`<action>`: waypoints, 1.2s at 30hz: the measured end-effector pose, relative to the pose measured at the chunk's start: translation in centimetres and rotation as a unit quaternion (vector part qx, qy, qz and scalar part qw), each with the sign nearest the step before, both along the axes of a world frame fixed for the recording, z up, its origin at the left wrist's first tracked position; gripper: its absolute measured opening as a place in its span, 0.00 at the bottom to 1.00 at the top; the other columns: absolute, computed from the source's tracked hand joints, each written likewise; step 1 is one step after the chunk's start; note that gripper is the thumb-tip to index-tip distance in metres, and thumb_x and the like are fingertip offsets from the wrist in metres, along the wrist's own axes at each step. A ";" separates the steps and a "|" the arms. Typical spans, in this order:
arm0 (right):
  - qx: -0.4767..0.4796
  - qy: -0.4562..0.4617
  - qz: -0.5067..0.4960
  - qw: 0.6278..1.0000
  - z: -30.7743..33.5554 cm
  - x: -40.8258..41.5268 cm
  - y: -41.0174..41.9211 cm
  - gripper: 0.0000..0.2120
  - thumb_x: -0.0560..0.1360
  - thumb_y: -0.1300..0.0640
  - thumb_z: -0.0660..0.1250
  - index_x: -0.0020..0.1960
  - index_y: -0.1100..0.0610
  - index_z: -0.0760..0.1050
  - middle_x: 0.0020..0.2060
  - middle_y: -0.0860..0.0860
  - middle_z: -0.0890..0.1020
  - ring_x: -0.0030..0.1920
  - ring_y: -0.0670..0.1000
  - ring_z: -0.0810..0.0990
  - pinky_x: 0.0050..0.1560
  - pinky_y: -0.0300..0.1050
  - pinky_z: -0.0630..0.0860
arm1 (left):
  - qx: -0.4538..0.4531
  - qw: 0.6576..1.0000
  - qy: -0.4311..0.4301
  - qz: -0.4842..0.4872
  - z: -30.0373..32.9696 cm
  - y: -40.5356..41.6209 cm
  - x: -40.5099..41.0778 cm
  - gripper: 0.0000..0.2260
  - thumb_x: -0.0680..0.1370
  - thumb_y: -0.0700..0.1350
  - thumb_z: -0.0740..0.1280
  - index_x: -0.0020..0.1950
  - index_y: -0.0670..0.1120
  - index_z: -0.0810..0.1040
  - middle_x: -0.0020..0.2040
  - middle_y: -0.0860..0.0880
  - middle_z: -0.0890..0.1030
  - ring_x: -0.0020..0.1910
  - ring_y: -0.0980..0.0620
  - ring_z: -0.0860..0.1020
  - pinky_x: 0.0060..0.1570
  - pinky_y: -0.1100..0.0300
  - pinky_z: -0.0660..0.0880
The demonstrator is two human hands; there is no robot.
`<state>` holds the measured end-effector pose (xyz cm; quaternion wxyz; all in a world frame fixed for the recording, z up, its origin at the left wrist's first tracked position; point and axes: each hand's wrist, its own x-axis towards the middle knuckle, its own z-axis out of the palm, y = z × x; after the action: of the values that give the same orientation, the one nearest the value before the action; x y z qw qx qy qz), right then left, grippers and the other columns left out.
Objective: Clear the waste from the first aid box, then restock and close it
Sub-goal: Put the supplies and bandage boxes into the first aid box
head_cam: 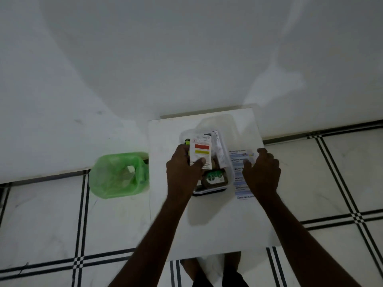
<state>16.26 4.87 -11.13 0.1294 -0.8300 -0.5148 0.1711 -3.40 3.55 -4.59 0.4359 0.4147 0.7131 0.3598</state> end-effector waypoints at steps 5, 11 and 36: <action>-0.102 -0.070 -0.008 0.992 -2.5 -0.4 -1.3 0.45 0.62 0.41 0.76 0.67 0.64 0.62 0.60 0.64 0.72 0.57 0.66 0.73 0.54 0.61 0.71 | -0.005 0.978 0.177 -0.112 0.3 -0.1 1.4 0.19 0.74 0.44 0.73 0.65 0.49 0.79 0.56 0.47 0.85 0.51 0.47 0.84 0.50 0.58 0.79; -0.050 0.011 -0.055 0.997 -3.2 0.1 -0.5 0.40 0.59 0.50 0.80 0.62 0.65 0.65 0.57 0.65 0.74 0.56 0.66 0.75 0.55 0.58 0.73 | -0.055 0.915 0.329 -0.229 1.0 0.7 -0.8 0.20 0.72 0.52 0.74 0.63 0.57 0.80 0.57 0.47 0.85 0.54 0.45 0.82 0.55 0.54 0.78; 0.150 0.104 0.155 0.971 6.5 -5.4 1.3 0.14 0.75 0.52 0.70 0.52 0.62 0.81 0.40 0.58 0.87 0.38 0.57 0.85 0.39 0.38 0.73 | 0.056 0.951 0.304 0.001 -1.7 1.0 -0.6 0.21 0.73 0.52 0.71 0.65 0.50 0.72 0.55 0.49 0.76 0.53 0.49 0.78 0.44 0.51 0.77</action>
<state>10.84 6.14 -4.63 0.2772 -0.6886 -0.6411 0.1952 -4.04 4.56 -6.32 0.1741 0.5275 0.7908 0.2570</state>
